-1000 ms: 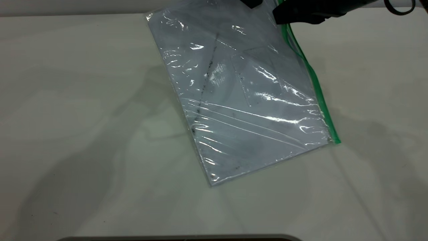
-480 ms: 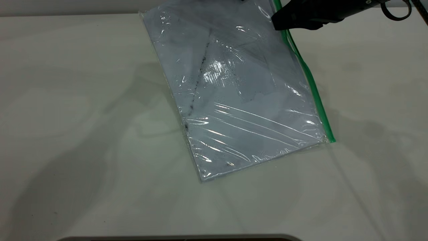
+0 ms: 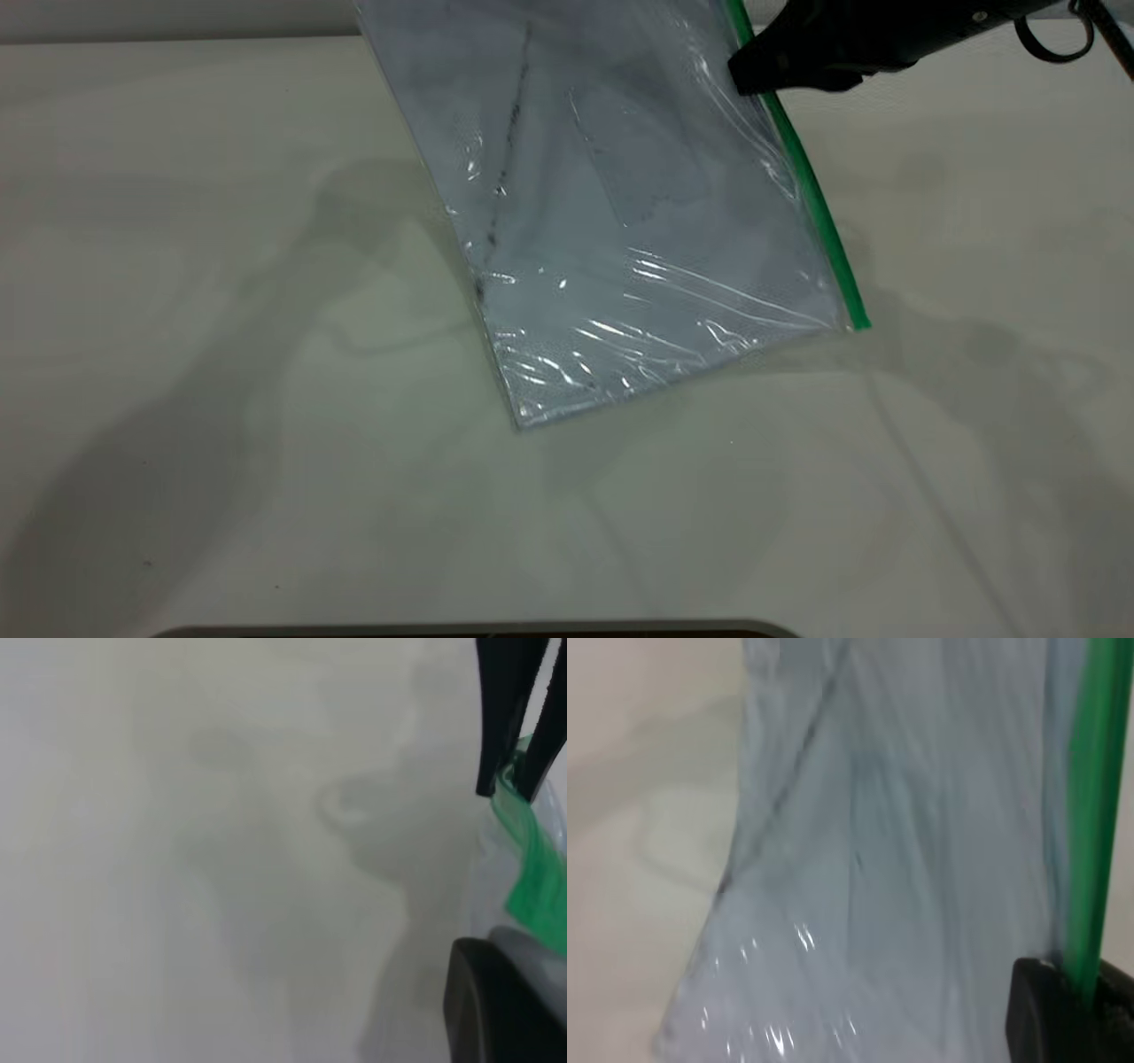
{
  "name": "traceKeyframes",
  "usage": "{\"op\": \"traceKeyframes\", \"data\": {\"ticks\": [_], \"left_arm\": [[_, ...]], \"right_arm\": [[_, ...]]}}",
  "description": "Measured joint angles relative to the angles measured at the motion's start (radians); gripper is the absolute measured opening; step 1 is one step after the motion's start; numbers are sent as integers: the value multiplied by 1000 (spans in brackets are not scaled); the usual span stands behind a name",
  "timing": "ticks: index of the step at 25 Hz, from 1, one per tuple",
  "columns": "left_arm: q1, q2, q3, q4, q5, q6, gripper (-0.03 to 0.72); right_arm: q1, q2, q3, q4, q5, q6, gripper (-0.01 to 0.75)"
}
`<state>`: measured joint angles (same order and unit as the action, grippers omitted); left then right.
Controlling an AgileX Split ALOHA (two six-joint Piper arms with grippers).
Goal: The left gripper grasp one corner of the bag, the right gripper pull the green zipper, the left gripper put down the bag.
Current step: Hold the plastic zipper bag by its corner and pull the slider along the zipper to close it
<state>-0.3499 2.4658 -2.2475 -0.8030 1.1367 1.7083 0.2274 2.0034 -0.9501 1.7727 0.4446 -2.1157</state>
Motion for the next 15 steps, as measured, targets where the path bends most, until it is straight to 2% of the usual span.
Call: {"op": "traceKeyframes", "data": {"ticks": [15], "left_arm": [[29, -9, 0, 15, -10, -24, 52]], "right_arm": [[0, 19, 78, -11, -47, 0, 62]]}}
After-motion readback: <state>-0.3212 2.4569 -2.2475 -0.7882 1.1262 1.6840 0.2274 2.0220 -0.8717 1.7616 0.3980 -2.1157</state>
